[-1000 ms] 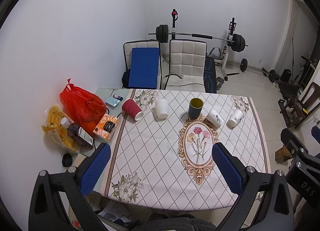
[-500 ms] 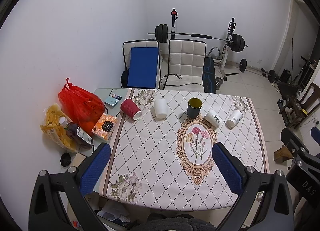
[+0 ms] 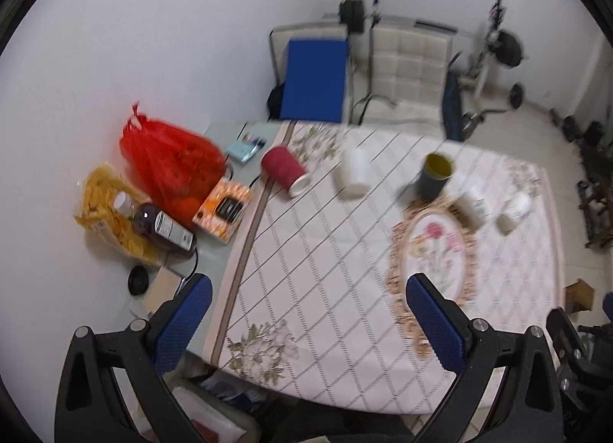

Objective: Flip cup upside down
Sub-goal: 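Reach the left gripper to the plain white cup and close on it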

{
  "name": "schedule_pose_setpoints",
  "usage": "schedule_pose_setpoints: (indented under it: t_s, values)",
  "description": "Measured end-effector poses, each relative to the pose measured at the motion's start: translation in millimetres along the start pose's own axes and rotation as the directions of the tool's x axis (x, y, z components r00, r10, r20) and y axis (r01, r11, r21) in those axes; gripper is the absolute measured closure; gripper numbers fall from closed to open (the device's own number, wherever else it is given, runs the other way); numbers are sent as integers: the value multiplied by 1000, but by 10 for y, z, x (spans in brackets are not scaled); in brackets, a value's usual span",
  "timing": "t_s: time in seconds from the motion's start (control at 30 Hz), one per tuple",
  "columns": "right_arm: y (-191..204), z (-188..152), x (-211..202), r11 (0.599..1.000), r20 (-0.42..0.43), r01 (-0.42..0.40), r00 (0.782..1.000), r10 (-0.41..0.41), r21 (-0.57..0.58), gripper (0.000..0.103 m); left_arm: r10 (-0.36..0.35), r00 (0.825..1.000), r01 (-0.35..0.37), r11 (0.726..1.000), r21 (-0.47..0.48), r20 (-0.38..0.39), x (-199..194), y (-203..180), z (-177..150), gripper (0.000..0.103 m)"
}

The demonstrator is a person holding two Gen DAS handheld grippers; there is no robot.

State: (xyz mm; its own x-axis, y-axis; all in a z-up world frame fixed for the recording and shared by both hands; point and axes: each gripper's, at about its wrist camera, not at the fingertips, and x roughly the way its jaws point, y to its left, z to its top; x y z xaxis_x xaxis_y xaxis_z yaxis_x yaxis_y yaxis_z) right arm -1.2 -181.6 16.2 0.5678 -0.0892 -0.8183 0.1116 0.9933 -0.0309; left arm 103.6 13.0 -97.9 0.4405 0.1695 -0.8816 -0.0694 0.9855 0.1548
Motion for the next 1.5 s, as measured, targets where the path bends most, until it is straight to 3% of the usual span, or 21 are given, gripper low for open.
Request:
schedule_pose_setpoints:
  t_s: [0.1,0.3,0.5,0.73,0.97,1.17,1.5]
  values:
    - [101,-24,511,1000,-75,1,997,-1,2,0,30,997,-30,1000,5,-65,441,71,111,0]
    - [259,-138,1628,999,-225,11,974,-2,38,0,7,983,-2,1000,28,-186,1278,159,390,0]
    - [426,-178,2498,996,-355,55,935,-25,73,0,-17,968,38,996,80,-250,2000,92,720,0]
    - [580,-255,3268,991,-478,85,878,-26,101,0,-76,930,114,990,85,-360,2800,-58,1117,0]
    - [743,-232,3842,990,-558,95,830,-19,108,0,-167,865,204,979,28,-473,3541,-233,1502,0]
    - [879,-154,4164,989,-599,113,800,-35,93,0,-196,827,240,971,15,-528,3937,-425,1756,0]
    - [941,62,4454,985,-620,133,784,-34,114,0,-190,790,265,963,46,-584,4376,-693,1915,0]
